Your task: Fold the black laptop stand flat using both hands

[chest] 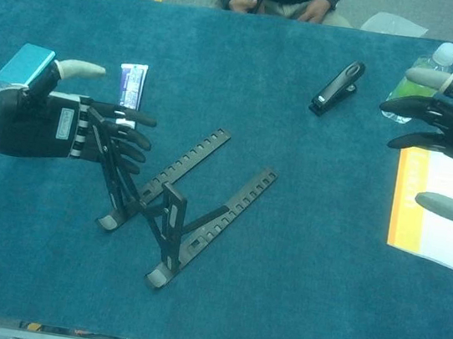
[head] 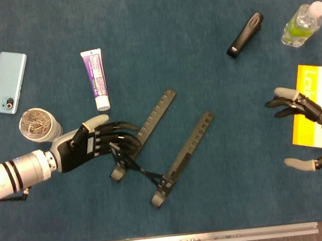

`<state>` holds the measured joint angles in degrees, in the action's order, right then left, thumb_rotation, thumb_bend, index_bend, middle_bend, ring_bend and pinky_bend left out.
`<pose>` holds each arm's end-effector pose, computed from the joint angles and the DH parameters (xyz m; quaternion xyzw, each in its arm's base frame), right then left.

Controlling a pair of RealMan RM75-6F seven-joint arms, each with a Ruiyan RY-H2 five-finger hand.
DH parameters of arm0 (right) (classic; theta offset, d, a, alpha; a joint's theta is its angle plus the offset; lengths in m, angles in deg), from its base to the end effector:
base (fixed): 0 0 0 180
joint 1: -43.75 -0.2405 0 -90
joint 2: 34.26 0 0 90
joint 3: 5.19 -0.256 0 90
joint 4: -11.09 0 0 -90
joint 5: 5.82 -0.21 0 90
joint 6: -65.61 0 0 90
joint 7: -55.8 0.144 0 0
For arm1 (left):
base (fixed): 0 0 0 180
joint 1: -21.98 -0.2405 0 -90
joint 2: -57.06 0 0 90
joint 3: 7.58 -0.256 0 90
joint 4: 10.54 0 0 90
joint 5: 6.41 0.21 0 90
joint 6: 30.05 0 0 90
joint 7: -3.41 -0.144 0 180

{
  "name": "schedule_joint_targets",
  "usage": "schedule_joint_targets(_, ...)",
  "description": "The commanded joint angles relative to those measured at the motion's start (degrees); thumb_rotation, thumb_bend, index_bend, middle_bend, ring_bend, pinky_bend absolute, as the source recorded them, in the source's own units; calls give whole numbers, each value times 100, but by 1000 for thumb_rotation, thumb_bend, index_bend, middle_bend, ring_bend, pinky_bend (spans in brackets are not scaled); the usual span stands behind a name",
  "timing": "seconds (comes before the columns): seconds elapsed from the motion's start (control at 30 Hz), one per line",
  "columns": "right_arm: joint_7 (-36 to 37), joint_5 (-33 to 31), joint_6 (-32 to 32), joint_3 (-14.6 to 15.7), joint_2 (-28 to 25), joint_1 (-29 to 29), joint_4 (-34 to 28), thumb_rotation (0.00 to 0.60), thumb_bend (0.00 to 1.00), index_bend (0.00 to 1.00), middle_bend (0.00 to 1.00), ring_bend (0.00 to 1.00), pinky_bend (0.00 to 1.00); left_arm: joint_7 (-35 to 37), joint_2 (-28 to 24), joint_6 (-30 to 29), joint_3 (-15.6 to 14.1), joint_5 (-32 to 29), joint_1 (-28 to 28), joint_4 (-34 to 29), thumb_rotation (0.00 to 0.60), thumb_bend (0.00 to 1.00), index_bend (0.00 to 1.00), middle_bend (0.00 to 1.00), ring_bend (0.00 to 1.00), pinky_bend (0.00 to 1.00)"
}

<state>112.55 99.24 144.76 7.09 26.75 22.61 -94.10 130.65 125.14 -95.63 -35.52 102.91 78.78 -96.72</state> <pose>-0.2079 -0.1735 0.1045 0.5008 -0.6768 0.5334 0.0810 -0.1932 0.2623 0.0501 0.3519 0.8895 0.2496 0.1508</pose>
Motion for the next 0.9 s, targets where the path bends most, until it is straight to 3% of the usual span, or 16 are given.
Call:
schedule_joint_targets(0.03,-5,12,-1,3,-1,2,-5,600,141,77,191,91,219,-1,26,-10,-49,7,-20,38,86,339,192,300,228,166)
schedule_joint_targets(0.47,-69,22,-134,26,36,-26,-13,600,141,76,191,91,219,-103,-72,-188,-297,65,-115,82,89,339,192,302,233,181)
schedule_joint_targets(0.9,-207,312,-979,81,608,-522,-68,600,141,66,175,63,219,-300,-222,-213,-360,51,-63,-104,87,339,192,302,233,181)
